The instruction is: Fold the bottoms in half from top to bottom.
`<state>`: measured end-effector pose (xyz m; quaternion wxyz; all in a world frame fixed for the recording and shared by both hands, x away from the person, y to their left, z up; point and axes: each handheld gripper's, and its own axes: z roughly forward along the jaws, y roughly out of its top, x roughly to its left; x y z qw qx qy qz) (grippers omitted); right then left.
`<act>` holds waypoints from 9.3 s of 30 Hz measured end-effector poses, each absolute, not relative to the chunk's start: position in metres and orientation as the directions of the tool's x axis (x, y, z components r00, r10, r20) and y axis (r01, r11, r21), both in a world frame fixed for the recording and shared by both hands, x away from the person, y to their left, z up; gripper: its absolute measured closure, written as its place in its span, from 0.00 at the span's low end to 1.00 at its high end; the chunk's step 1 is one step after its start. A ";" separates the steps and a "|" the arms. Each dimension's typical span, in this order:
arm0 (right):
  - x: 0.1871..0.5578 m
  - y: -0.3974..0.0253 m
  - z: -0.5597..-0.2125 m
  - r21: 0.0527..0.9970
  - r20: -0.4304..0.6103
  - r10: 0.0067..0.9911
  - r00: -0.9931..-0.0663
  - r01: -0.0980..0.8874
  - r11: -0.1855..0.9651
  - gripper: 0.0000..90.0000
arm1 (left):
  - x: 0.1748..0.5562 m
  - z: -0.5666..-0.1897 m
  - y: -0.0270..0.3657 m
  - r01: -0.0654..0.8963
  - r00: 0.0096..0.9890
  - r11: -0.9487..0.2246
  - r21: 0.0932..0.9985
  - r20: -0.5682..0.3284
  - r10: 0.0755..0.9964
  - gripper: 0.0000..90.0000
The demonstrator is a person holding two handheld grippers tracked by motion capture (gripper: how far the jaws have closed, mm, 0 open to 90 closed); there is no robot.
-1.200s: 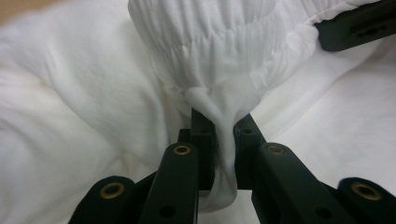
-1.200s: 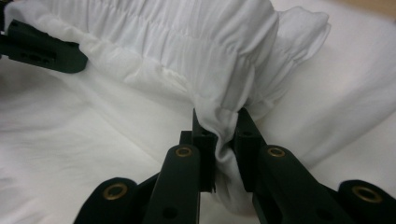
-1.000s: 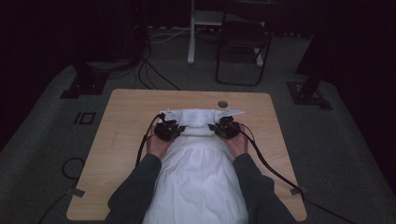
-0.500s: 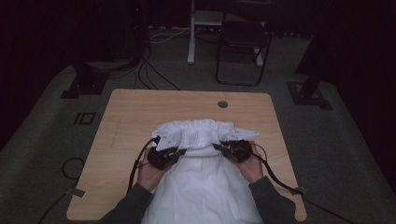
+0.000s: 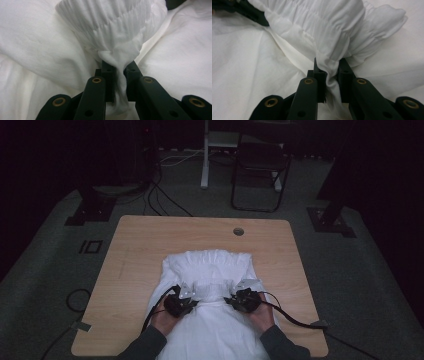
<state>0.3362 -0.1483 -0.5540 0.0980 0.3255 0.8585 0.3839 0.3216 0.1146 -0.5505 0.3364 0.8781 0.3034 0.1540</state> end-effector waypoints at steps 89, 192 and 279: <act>0.343 -0.143 -0.558 0.746 0.093 0.627 -0.774 0.471 0.471 0.74 | 0.331 -0.547 0.134 0.543 0.706 -0.445 0.712 -0.099 0.701 0.72; 0.369 -0.153 -0.568 0.792 0.046 0.748 -0.662 0.481 0.376 0.58 | 0.343 -0.560 0.134 0.504 0.673 -0.368 0.782 -0.088 0.734 0.63; 0.471 -0.203 -0.538 0.737 0.160 0.816 -0.555 0.618 0.276 0.94 | 0.448 -0.535 0.205 0.647 0.470 -0.182 0.741 -0.199 0.860 0.91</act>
